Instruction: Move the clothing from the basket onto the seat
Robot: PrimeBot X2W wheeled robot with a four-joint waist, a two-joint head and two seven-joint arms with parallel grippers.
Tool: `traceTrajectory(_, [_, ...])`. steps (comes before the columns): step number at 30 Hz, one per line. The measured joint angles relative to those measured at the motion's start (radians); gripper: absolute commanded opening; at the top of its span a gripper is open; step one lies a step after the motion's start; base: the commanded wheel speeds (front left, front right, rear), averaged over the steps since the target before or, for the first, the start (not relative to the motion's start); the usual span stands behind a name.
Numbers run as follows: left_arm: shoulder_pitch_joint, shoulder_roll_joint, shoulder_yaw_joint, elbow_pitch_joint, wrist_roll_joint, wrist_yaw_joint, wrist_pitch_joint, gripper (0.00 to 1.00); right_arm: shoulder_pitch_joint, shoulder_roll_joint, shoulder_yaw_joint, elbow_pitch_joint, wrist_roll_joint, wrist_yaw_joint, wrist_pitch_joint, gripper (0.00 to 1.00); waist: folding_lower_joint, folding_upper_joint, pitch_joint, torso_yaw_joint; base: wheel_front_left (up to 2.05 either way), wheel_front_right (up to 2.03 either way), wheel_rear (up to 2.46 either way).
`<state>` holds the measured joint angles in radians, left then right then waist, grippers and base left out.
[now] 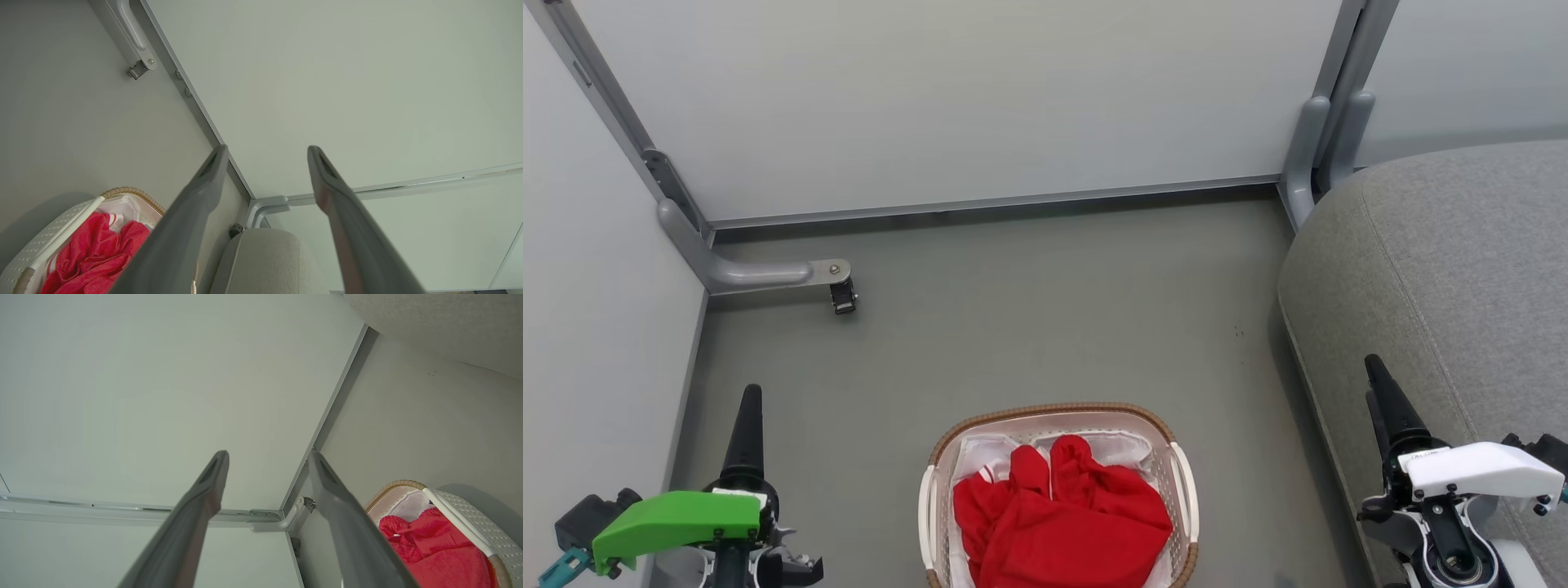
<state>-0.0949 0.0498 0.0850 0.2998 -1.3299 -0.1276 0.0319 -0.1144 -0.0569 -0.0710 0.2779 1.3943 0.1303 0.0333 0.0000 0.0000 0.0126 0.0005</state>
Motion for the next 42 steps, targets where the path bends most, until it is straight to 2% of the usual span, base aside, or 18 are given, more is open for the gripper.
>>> traceTrajectory(21, [-0.004, 0.018, -0.053, 0.058, 0.407, 0.0, -0.082, 1.0, -0.02, -0.021, 0.071, 0.054, -0.366, 0.0, -0.08, 1.0, 0.0, 0.0, 0.008, 0.004, 0.0, 0.0, 0.0])
traceTrajectory(42, [-0.007, 0.036, -0.105, 0.067, 0.711, 0.022, -0.148, 1.0, -0.04, -0.02, 0.098, 0.105, -0.691, 0.0, -0.149, 1.0, 0.0, 0.0, 0.026, 0.005, 0.0, 0.0, 0.0])
